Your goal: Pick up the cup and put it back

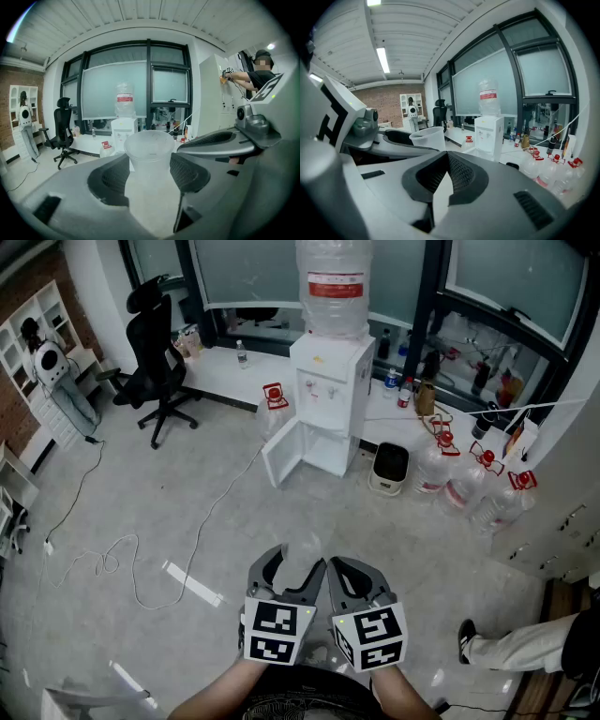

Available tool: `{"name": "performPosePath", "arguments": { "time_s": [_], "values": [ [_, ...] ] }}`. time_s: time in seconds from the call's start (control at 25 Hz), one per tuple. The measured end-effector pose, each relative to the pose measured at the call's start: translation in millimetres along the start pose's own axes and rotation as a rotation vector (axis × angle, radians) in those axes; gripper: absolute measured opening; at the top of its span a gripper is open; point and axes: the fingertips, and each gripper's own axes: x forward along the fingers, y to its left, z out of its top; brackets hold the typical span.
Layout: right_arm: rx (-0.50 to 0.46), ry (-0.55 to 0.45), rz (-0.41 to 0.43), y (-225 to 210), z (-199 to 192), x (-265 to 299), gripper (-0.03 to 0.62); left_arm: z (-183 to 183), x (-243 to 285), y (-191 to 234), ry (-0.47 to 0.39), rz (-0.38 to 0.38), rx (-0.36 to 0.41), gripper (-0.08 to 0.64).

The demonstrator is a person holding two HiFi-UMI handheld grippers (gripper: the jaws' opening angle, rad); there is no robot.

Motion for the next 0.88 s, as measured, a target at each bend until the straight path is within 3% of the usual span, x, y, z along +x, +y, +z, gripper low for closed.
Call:
{"name": "performPosePath", "arguments": {
  "time_s": [0.4, 0.88],
  "values": [
    [0.021, -0.013, -0.015, -16.4, 3.0, 6.6, 0.021, 8.2, 17.4, 0.5, -0.006, 0.002, 0.01, 0.268],
    [0.017, 0.02, -0.041, -35.6, 18.4, 82.7, 0.021, 9.5, 72.7, 60.0, 0.009, -0.009, -0.033, 0.268]
  ]
}}
